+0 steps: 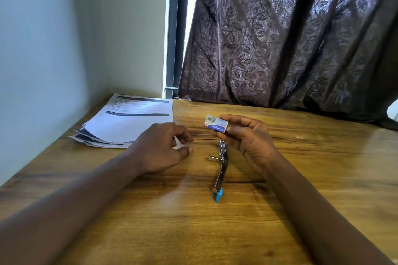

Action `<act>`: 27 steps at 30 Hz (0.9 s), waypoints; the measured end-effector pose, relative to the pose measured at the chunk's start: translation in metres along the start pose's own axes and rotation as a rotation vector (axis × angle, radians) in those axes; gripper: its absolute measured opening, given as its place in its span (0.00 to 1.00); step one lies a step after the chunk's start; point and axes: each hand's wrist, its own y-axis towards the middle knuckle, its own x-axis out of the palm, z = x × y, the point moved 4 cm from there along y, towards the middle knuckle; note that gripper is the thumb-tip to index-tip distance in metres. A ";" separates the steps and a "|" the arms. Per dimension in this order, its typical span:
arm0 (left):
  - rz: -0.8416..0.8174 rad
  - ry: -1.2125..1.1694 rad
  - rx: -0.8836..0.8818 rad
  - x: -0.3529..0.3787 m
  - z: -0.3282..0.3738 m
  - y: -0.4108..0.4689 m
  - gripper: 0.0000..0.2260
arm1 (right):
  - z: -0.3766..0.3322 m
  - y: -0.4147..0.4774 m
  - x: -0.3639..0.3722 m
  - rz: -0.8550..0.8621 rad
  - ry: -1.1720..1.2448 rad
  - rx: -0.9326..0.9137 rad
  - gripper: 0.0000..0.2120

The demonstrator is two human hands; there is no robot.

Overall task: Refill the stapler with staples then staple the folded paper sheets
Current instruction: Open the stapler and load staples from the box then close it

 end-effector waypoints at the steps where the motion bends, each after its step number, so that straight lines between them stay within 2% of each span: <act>1: -0.023 0.021 0.001 0.001 0.000 0.000 0.11 | 0.000 0.003 -0.005 0.036 -0.030 0.000 0.13; 3: -0.046 0.053 0.016 0.002 0.000 0.000 0.10 | -0.002 0.006 -0.017 0.134 -0.177 -0.033 0.13; 7: -0.043 0.074 0.049 0.002 0.001 -0.001 0.09 | -0.007 0.009 -0.040 0.379 -0.724 -0.187 0.14; 11: -0.029 0.073 0.064 0.002 0.002 -0.002 0.09 | -0.003 0.012 -0.050 0.438 -0.865 -0.146 0.12; 14: -0.025 0.080 0.073 0.002 0.003 -0.002 0.09 | -0.006 0.007 -0.051 0.490 -1.132 -0.192 0.09; 17: -0.030 0.089 0.083 0.001 0.004 -0.002 0.09 | -0.007 0.002 -0.055 0.572 -1.293 -0.145 0.08; 21: -0.042 0.081 0.082 0.001 0.005 -0.004 0.09 | -0.007 -0.001 -0.050 0.538 -1.420 -0.108 0.12; 25: -0.035 0.060 0.069 -0.001 0.005 -0.003 0.10 | -0.015 -0.012 -0.030 0.458 -1.444 -0.284 0.18; 27: -0.038 0.067 0.068 -0.001 0.005 -0.003 0.10 | -0.013 -0.017 -0.015 0.340 -1.426 -0.283 0.23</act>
